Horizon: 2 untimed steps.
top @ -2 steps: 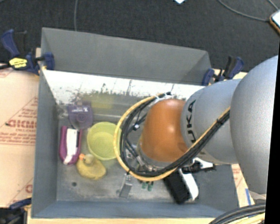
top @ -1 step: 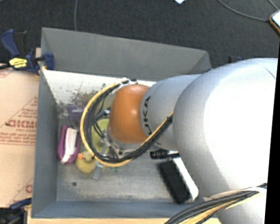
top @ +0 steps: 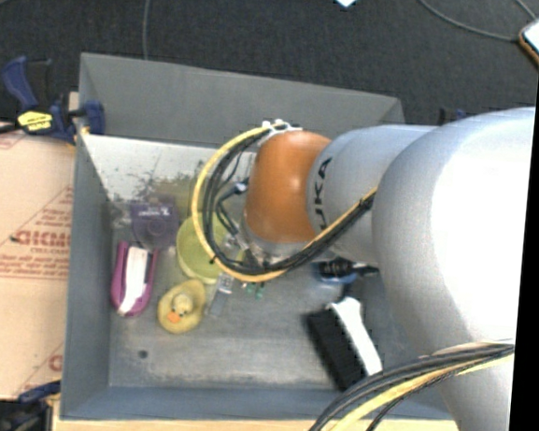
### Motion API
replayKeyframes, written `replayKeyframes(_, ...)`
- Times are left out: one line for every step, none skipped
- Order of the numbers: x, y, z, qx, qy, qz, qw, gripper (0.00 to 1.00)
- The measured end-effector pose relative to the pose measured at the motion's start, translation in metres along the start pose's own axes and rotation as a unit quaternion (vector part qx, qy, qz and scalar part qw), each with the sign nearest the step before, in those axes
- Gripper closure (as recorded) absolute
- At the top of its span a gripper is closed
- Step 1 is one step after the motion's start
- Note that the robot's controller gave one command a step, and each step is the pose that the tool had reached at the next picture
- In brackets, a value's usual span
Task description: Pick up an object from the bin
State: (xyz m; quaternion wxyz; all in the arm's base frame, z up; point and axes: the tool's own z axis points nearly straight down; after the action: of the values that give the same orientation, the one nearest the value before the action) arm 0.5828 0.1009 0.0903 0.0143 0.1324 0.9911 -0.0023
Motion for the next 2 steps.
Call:
replayKeyframes(0.052,0.038,0.019,-0.001,0.0068,0.022,0.9997,0.00)
replayKeyframes(0.015,0.004,-0.010,-0.001,-0.0043,0.032,0.9995,0.00)
